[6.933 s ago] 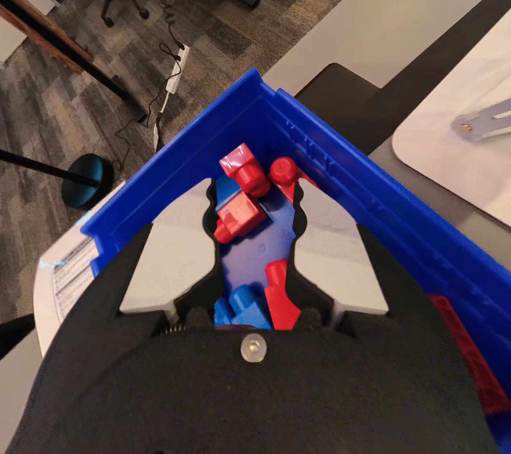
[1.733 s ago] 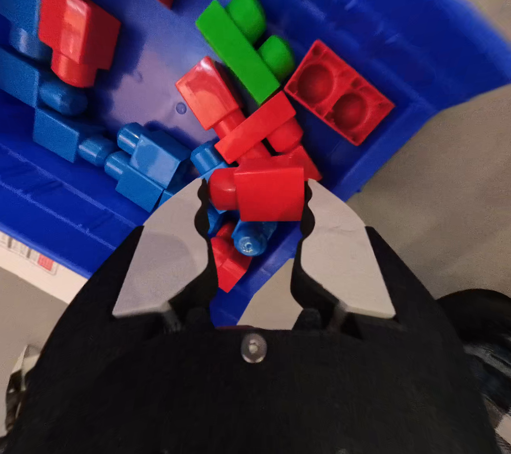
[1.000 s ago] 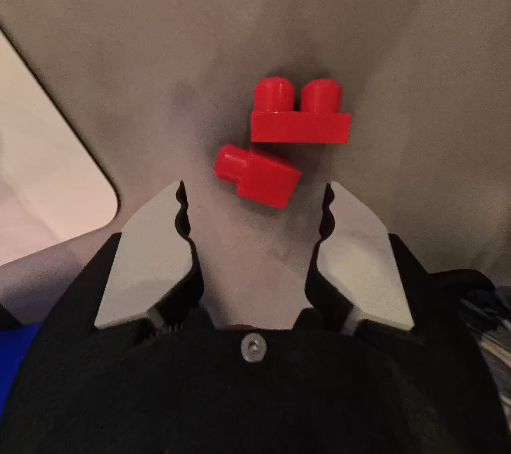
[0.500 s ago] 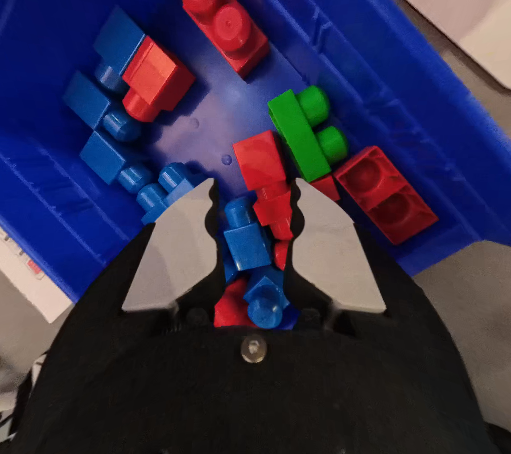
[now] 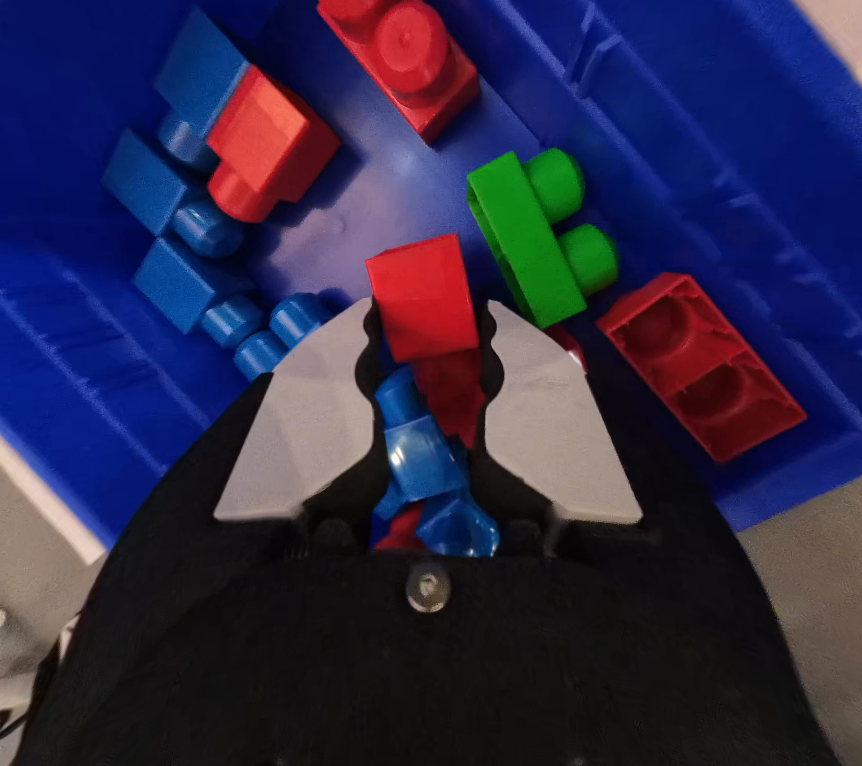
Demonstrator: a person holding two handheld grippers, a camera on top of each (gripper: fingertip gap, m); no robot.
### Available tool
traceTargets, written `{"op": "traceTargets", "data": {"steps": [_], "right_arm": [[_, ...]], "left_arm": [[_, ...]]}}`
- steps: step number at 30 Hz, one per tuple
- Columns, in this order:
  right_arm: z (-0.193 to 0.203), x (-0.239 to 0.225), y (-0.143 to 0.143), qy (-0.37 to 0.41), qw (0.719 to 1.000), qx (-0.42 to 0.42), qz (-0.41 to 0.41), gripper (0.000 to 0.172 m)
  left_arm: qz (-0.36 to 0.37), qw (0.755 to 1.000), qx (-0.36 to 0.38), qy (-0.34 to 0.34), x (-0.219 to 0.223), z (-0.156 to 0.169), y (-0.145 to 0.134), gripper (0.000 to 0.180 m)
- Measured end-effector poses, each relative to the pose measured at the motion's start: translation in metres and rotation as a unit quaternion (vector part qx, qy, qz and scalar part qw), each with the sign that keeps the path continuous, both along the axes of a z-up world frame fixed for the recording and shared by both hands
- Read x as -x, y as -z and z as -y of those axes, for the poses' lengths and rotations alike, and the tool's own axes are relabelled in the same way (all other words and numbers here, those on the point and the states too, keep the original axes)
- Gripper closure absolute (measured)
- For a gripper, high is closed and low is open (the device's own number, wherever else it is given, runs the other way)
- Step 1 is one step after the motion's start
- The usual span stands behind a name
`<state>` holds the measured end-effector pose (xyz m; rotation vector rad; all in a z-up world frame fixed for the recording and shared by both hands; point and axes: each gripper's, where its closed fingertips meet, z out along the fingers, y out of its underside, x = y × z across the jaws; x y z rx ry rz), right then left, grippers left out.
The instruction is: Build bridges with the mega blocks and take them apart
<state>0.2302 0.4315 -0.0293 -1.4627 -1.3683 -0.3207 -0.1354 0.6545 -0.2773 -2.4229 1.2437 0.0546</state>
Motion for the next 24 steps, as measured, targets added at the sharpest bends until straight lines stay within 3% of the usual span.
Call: {"op": "traceTargets", "data": {"steps": [6, 12, 14, 17, 24], "right_arm": [[-0.002, -0.003, 0.001, 0.003, 1.000, 0.004, -0.001, 0.151], [0.000, 0.000, 0.003, -0.003, 1.000, 0.008, 0.000, 0.151], [0.000, 0.001, 0.004, -0.007, 1.000, 0.012, 0.000, 0.152], [0.001, 0.003, 0.007, -0.011, 1.000, 0.016, 0.005, 0.152], [0.006, 0.003, 0.003, -0.017, 1.000, 0.012, 0.003, 0.152]], "left_arm": [[0.047, 0.994, -0.066, 0.073, -0.023, 0.036, -0.084, 0.142], [0.108, 0.950, -0.050, 0.287, -0.100, 0.142, -0.131, 0.142], [0.086, 0.937, -0.042, 0.336, -0.124, 0.173, -0.125, 0.141], [0.025, 0.924, -0.024, 0.382, -0.151, 0.198, -0.094, 0.142], [-0.052, 0.923, 0.071, 0.374, -0.158, 0.190, -0.011, 0.141]]}}
